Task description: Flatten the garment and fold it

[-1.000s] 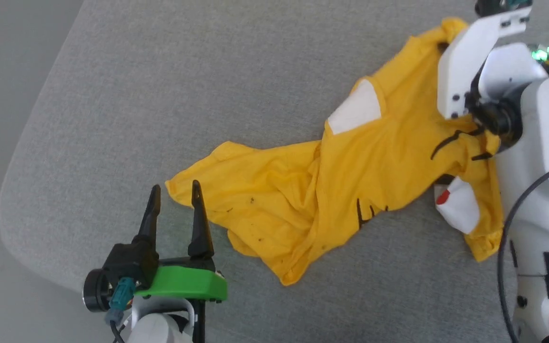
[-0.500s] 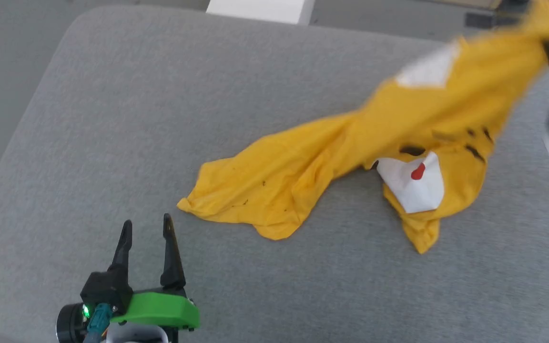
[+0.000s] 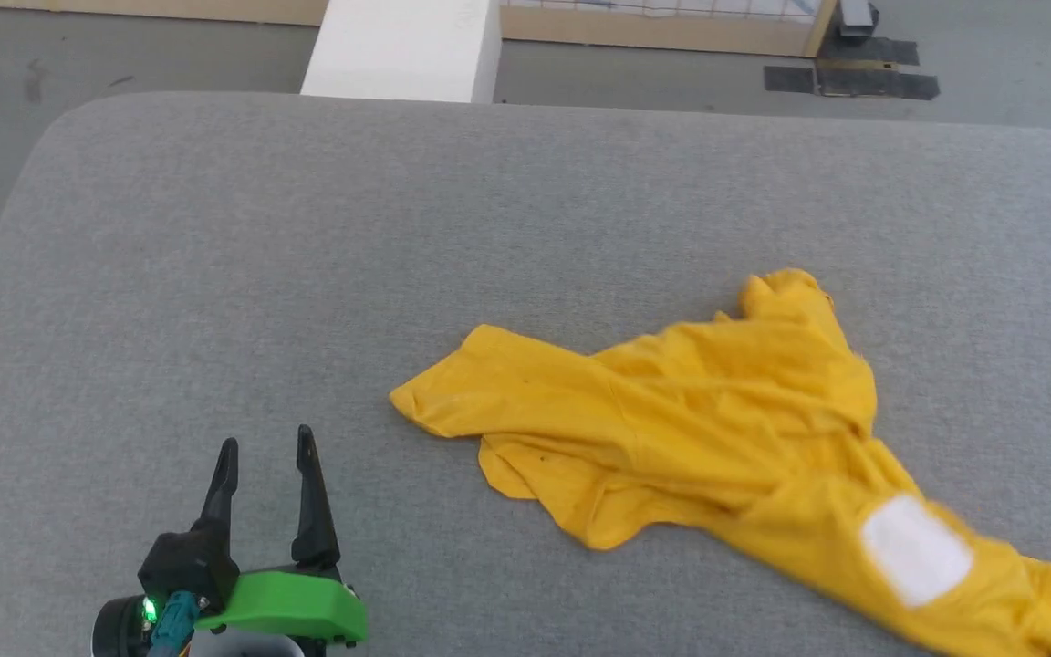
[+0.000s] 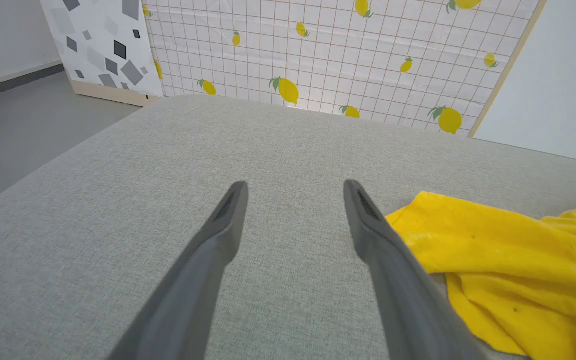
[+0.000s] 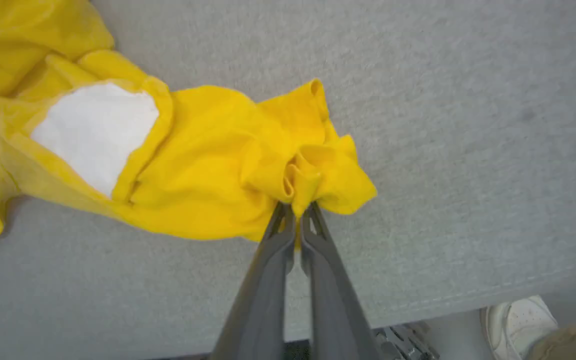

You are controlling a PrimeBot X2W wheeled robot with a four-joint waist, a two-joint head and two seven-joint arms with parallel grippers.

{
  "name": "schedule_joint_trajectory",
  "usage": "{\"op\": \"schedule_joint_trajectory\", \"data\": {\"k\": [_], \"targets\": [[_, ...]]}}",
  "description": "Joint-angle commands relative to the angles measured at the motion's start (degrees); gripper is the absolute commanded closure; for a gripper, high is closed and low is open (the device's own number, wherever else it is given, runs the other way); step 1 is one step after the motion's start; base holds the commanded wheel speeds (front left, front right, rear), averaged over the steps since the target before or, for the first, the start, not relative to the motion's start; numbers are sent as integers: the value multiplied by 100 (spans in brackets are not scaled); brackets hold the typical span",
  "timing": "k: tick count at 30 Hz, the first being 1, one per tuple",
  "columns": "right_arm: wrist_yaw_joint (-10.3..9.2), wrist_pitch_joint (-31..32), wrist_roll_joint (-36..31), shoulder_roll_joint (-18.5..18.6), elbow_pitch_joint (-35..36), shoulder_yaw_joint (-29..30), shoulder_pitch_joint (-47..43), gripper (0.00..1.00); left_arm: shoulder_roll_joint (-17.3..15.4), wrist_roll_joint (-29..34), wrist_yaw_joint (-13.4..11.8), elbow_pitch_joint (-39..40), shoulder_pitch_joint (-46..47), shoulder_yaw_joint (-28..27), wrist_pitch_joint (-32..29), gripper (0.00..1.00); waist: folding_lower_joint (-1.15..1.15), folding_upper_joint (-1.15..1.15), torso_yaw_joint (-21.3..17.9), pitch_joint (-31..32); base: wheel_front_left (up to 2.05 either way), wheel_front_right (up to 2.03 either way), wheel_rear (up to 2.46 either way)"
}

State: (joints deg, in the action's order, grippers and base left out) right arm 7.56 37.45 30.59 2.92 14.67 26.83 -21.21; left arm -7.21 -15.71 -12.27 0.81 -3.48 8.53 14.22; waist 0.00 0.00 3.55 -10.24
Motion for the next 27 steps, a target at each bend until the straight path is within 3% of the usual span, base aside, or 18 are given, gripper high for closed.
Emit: {"op": "schedule_joint_trajectory", "data": {"k": [1, 2, 3, 8, 12, 15, 21, 27], "targets": [[-8, -195, 36, -2, -157, -146, 27, 81, -33, -23, -22, 6, -25, -5, 4, 0, 0, 0, -43, -11, 0, 0, 0], [-8, -346, -2, -2, -283, -256, 17, 24, -35, -25, -24, 1, -15, 0, 0, 0, 0, 0, -49, -13, 0, 0, 0], [-8, -457, -64, -3, -330, -333, 49, 0, -36, -27, -25, -4, -5, 5, -4, 0, 0, 0, -51, -14, 0, 0, 0], [-8, -629, -281, -3, 108, -548, 596, 0, -39, -31, -28, -30, 43, 43, -23, 0, 0, 0, 5, -11, 0, 0, 0], [-8, -222, -617, 3, 971, -679, 1373, 0, -36, -38, -35, -14, 67, 54, -14, 0, 0, 0, 87, -76, 0, 0, 0], [-8, 227, -934, 247, 1192, -908, 2210, 0, -29, -21, -32, -9, 123, 85, -4, 0, 0, 0, 182, -204, 0, 0, 0], [-8, 1045, -1345, 581, 288, -1597, 3575, 0, 40, -3, -2, -47, 343, 192, 18, 0, 0, 0, 443, -569, 0, 0, 0], [-8, 1698, -1804, 801, -1045, -2037, 4183, 0, 107, -8, 44, -149, 531, 278, 41, 0, 0, 0, 710, -855, 0, 0, 0]]}}
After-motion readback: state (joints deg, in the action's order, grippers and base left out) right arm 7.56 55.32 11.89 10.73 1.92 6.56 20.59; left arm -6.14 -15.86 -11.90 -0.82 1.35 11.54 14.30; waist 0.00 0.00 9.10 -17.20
